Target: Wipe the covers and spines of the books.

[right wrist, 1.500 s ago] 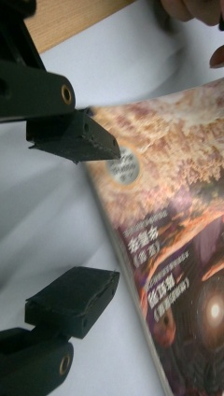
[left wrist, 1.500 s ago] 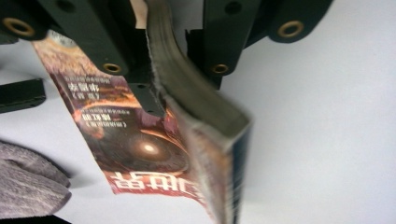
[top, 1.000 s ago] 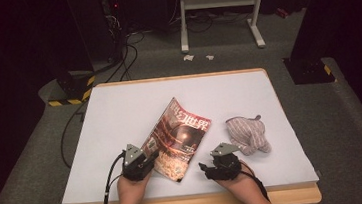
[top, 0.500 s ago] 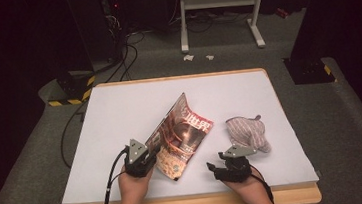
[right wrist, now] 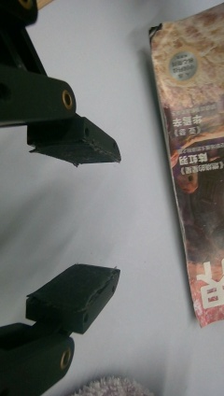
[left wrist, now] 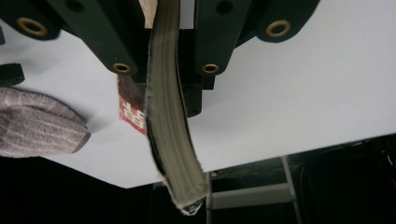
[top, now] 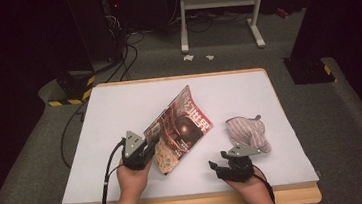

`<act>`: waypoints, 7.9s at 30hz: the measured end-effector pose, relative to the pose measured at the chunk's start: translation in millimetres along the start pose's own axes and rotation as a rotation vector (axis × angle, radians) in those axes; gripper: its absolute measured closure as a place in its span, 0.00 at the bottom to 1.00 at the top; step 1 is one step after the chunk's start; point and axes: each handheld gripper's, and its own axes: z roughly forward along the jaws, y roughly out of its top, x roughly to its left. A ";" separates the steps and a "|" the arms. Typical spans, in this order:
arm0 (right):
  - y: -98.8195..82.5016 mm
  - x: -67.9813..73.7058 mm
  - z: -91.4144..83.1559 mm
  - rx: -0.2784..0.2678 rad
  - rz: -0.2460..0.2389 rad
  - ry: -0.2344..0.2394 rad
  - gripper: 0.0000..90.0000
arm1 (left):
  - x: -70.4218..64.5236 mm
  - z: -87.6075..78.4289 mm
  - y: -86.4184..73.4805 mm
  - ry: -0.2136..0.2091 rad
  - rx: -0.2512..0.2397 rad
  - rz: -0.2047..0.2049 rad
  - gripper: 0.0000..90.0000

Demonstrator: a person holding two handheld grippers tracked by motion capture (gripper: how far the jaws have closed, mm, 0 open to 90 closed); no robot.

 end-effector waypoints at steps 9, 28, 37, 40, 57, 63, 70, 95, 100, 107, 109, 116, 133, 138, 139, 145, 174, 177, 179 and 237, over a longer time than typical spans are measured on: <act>0.3 0.1 0.5 -0.001 0.001 -0.002 0.42 | 10.0 -6.8 17.3 0.010 -0.060 -0.011 0.93; 0.5 1.9 2.8 0.001 0.002 -0.004 0.43 | 55.0 -20.3 30.4 0.129 -0.120 -0.020 0.93; 0.2 4.8 6.5 0.012 -0.009 -0.002 0.44 | 41.1 -23.8 16.9 0.049 -0.141 -0.020 0.93; -0.2 6.1 7.1 0.015 -0.010 0.000 0.44 | 33.4 -22.5 14.0 0.018 -0.136 -0.013 0.93; -0.8 7.5 8.9 0.024 -0.021 0.006 0.44 | -1.1 -8.3 -12.1 -0.118 -0.058 0.007 0.93; -1.0 8.5 9.1 0.025 -0.023 0.005 0.44 | -11.0 -2.9 -22.7 -0.153 -0.020 0.023 0.93; -1.5 9.7 9.6 0.031 -0.033 0.006 0.45 | -19.8 4.6 -37.9 -0.190 0.033 0.030 0.93; 8.5 -8.1 -3.5 0.037 -0.127 -0.081 0.50 | -19.9 10.5 -64.8 -0.259 0.075 -0.024 0.92; 20.2 -13.3 4.4 0.105 -0.132 -0.108 0.45 | -18.5 11.0 -64.6 -0.268 0.077 -0.034 0.92; 45.5 -16.8 11.9 0.118 -0.173 -0.178 0.46 | -18.6 11.0 -64.3 -0.269 0.078 -0.027 0.92; 46.3 -20.3 11.3 0.096 -0.151 -0.168 0.44 | -18.6 10.8 -64.2 -0.270 0.081 -0.021 0.92; 48.4 -33.2 -6.2 0.038 -0.115 -0.170 0.35 | -20.1 11.0 -64.4 -0.267 0.084 -0.015 0.92; 53.4 -69.5 -52.6 -0.055 -0.024 -0.247 0.27 | -20.1 11.2 -64.2 -0.272 0.087 -0.020 0.91; 45.6 -86.2 -54.7 -0.044 0.005 -0.297 0.26 | -20.2 11.5 -64.3 -0.274 0.090 -0.018 0.91; 43.4 -89.3 -53.5 -0.036 0.018 -0.299 0.26 | -20.3 11.6 -64.3 -0.274 0.090 -0.019 0.91; 31.5 -104.8 -40.3 0.031 0.085 -0.292 0.29 | -20.1 11.6 -64.5 -0.276 0.092 -0.021 0.91; 22.5 -98.0 -33.0 0.047 0.030 -0.301 0.78 | -20.7 12.3 -65.2 -0.280 0.096 -0.022 0.91; 28.9 -91.1 -39.6 0.000 0.027 -0.278 0.78 | -20.8 12.4 -65.4 -0.281 0.097 -0.018 0.91; 33.2 -86.2 -43.9 -0.039 0.030 -0.242 0.78 | -21.2 12.4 -65.8 -0.280 0.099 -0.014 0.91; 95.3 66.7 16.8 -0.095 -0.221 0.130 0.77 | -30.2 10.4 -66.8 -0.249 0.110 0.058 0.92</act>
